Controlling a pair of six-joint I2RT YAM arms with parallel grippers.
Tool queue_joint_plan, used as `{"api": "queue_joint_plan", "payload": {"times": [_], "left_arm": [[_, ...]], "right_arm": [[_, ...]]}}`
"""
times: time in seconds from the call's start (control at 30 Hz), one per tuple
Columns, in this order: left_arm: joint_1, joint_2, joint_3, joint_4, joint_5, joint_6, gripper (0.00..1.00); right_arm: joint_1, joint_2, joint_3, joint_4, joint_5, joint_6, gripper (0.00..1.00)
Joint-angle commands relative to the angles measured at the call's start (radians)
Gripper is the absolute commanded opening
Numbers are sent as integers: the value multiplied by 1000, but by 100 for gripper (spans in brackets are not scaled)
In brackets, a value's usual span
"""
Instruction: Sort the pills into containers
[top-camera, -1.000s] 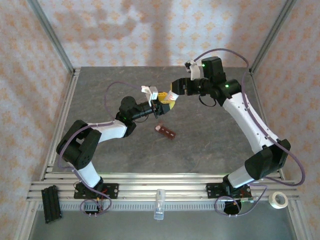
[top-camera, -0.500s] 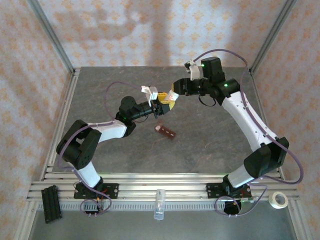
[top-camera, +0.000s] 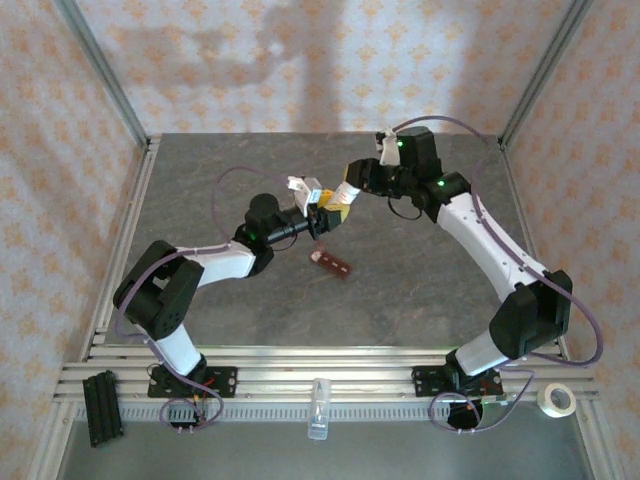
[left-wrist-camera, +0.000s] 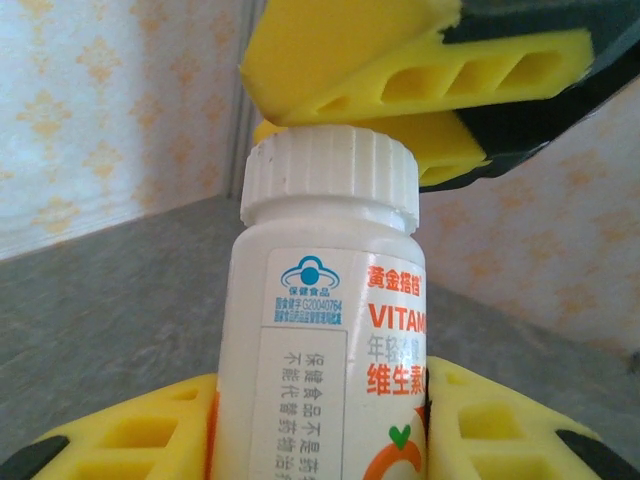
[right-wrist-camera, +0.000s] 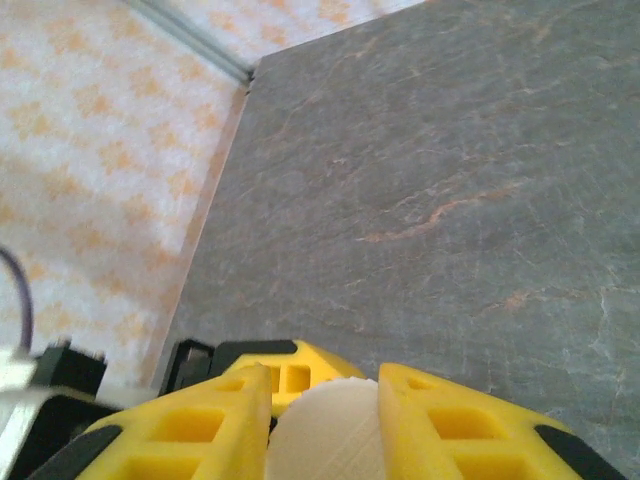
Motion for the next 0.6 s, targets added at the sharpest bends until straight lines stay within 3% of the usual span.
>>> {"api": "queue_joint_plan", "payload": {"times": [0.0,0.33,0.4,0.5,0.57], "left_arm": [[-53,-78,15,36,-108,163,0],[-55,-56,12,63,-114,151,0],[-49,-51,12,66,-108,140,0],[-28,-39,10,101,-72,97,0],[-15,-33,10,138,-35,60,0]], "right_arm": [[87,-12,-51,18,64,146,32],[64,-29,37,-64,141,142,37],[31,-48,58,-74,139,141,45],[-23,-83,79,-80,121,125,65],[-51,-97,94,-90,83,86,73]]}}
